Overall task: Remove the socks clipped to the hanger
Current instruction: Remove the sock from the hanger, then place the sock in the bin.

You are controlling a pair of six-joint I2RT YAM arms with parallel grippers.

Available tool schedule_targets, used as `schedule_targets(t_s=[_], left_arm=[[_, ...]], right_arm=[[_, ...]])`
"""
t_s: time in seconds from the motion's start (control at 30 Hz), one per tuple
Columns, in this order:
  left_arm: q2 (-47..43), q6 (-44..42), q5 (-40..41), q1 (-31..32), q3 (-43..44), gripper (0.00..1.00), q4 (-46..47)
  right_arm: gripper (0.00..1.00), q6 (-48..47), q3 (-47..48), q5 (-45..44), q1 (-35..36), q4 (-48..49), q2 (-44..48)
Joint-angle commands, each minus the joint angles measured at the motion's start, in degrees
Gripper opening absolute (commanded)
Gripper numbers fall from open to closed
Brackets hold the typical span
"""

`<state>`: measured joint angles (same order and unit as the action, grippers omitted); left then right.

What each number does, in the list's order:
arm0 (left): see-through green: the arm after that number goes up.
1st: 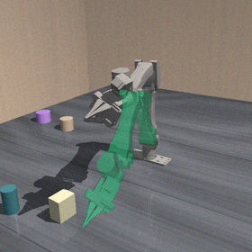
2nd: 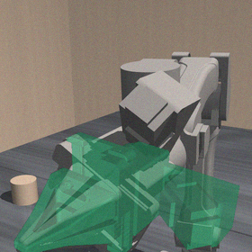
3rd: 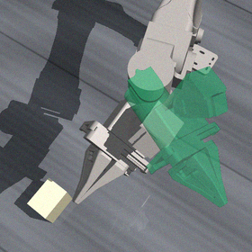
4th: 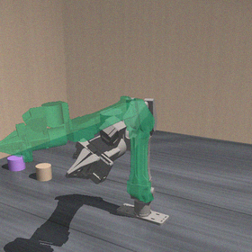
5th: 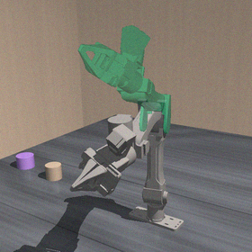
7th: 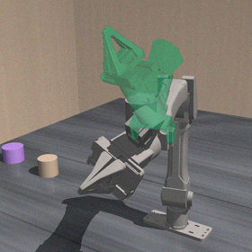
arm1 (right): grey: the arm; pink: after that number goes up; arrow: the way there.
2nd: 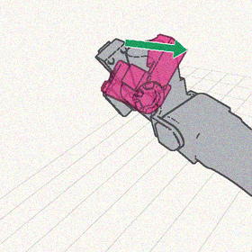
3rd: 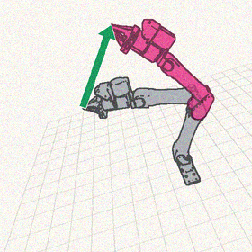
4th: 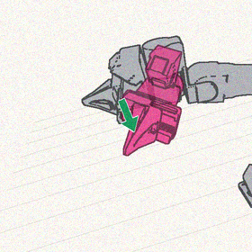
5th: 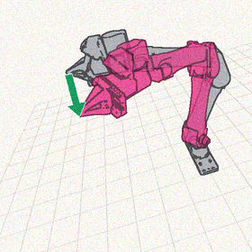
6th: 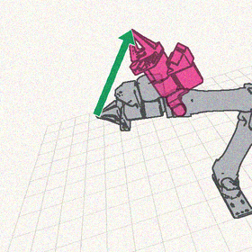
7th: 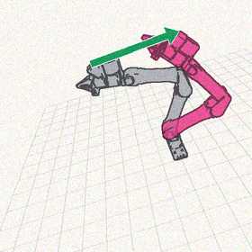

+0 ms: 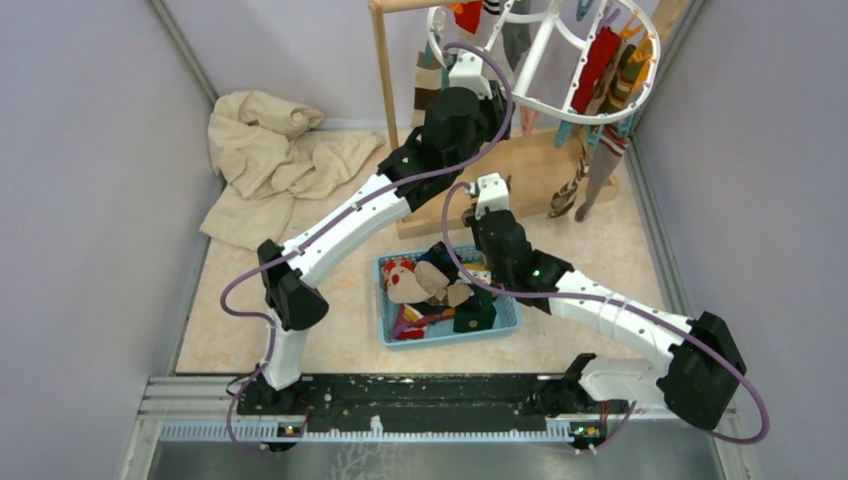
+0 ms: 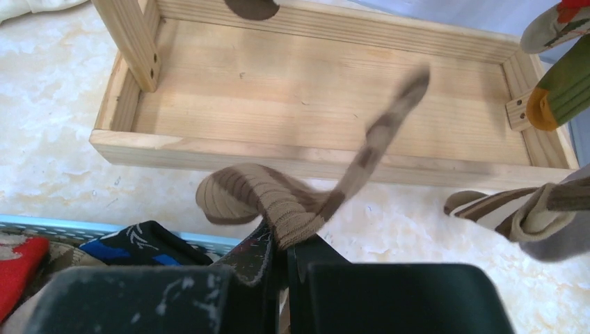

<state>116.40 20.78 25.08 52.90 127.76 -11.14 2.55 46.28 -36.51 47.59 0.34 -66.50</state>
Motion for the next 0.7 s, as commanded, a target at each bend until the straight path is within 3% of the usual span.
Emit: schedule_targets(t_s=[0.0, 0.27, 0.33, 0.47, 0.53, 0.67], left_arm=[[-0.13, -1.53, 0.15, -0.35, 1.87, 0.09, 0.94], [-2.61, -1.96, -1.75, -1.04, -1.42, 0.13, 1.40], [-4.04, -1.97, -2.16, -1.05, -3.73, 0.22, 1.85], [-7.67, -2.09, -2.77, -1.05, -9.69, 0.55, 3.05], [-9.04, -2.14, -3.08, -1.05, -12.01, 0.67, 2.77], [-13.29, -2.22, -4.21, -1.01, -18.58, 0.77, 4.24]], right_arm=[[0.00, 0.62, 1.05, -1.21, 1.36, 0.28, 3.21], [0.00, 4.74, -0.37, 4.33, 2.18, -4.88, 11.01], [0.00, 6.49, -0.91, 6.00, 2.32, -7.07, 12.64], [0.00, 10.46, -2.37, 10.44, 2.41, -10.94, 14.34], [0.00, 11.91, -3.31, 12.96, 2.48, -11.95, 14.18], [0.00, 14.25, -5.46, 16.43, 2.55, -12.11, 12.63]])
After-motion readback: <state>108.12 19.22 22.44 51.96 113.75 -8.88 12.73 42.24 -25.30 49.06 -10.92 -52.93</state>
